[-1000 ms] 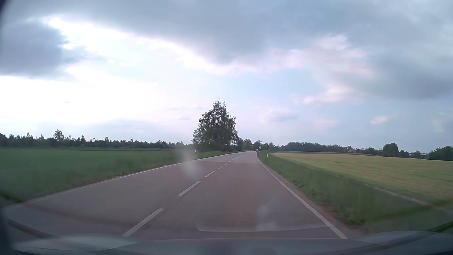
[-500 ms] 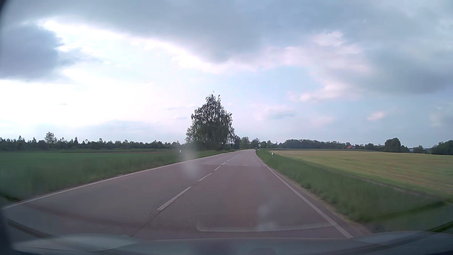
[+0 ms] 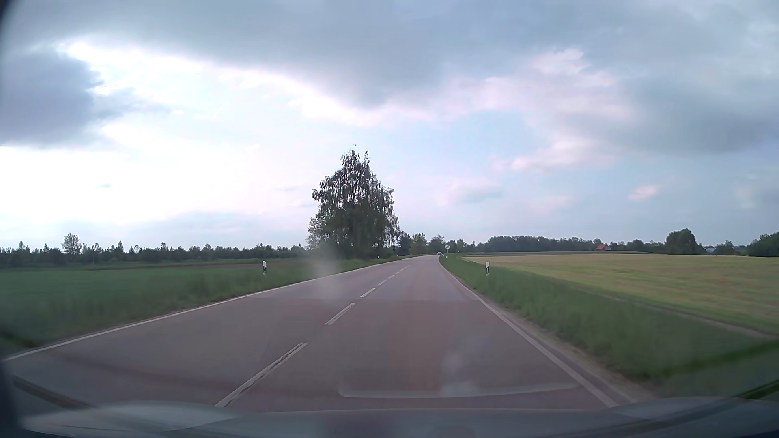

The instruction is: Follow the waypoints while adhering to traffic rules and regulations

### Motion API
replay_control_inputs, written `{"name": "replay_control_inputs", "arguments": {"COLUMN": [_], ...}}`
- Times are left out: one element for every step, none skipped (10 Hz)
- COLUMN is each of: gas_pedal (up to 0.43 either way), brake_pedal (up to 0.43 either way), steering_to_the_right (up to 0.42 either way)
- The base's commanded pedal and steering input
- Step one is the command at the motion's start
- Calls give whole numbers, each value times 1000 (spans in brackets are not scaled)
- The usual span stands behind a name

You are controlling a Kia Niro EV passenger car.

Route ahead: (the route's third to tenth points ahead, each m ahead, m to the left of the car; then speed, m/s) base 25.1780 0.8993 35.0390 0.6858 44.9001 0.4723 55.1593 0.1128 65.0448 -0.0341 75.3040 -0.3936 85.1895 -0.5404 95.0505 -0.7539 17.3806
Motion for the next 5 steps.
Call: {"name": "replay_control_inputs", "arguments": {"gas_pedal": [370, 370, 370, 370, 370], "brake_pedal": [0, 0, 0, 0, 0], "steering_to_the_right": [3, 3, 3, 3, 4]}}
